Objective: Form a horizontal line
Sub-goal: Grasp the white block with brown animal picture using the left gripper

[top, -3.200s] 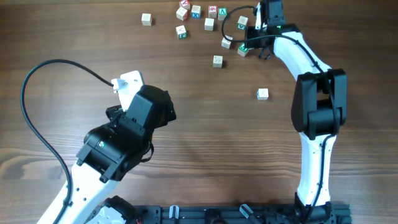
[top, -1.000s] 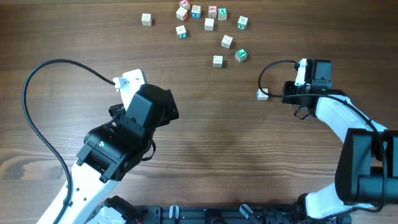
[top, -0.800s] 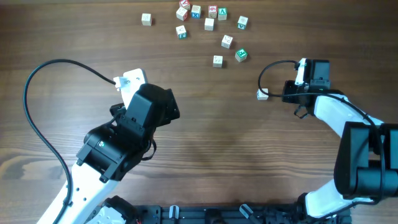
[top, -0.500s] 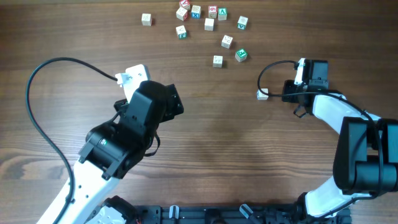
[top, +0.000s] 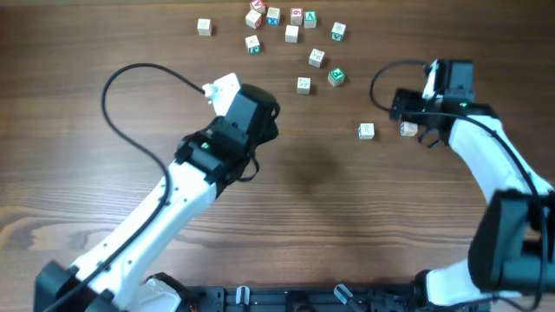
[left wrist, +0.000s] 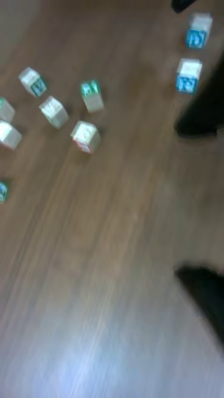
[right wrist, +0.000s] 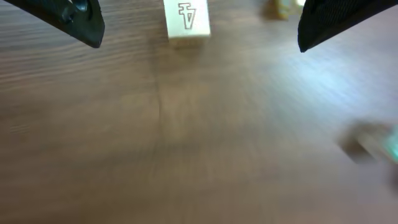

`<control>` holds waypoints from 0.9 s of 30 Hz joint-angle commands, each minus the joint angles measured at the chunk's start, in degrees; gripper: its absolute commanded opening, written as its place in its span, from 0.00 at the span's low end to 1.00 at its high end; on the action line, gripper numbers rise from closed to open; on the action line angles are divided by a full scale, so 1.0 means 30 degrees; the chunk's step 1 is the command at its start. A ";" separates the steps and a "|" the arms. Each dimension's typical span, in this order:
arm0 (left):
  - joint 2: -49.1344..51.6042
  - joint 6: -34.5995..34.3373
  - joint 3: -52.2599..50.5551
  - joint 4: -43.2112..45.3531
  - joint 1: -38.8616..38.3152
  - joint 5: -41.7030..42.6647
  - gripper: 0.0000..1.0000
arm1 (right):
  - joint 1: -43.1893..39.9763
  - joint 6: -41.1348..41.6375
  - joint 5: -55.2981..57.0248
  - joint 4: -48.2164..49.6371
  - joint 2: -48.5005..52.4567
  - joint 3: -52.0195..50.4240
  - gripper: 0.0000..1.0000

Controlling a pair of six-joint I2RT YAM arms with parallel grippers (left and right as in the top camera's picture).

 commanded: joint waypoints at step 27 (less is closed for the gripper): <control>1.9926 1.4826 1.9977 0.3009 0.2229 0.5217 1.00 | -0.1931 0.3534 0.0168 -0.6186 -0.2295 0.1581 1.00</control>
